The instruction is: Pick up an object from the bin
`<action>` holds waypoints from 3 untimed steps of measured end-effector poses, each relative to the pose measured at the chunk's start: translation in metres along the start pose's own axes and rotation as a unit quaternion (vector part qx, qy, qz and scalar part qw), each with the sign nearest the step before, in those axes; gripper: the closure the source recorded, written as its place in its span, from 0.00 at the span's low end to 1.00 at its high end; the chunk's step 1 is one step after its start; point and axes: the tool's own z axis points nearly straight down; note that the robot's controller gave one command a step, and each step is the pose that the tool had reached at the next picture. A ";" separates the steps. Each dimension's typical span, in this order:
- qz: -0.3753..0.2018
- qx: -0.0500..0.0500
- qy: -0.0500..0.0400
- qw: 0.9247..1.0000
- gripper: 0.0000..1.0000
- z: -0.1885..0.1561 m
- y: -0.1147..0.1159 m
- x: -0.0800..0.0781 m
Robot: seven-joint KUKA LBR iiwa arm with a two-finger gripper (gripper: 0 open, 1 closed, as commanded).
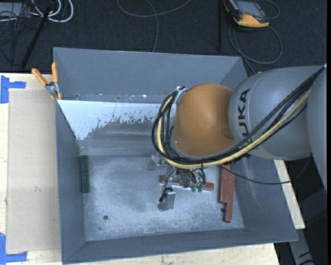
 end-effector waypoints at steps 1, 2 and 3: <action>-0.157 -0.001 -0.002 0.988 0.00 0.077 -0.078 -0.008; -0.173 -0.001 -0.007 0.985 0.00 0.077 -0.096 -0.079; -0.194 -0.001 -0.004 0.981 0.00 0.078 -0.098 -0.073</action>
Offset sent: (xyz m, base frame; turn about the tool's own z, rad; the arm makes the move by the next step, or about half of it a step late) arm 0.0160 -0.0752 -0.0753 -0.3203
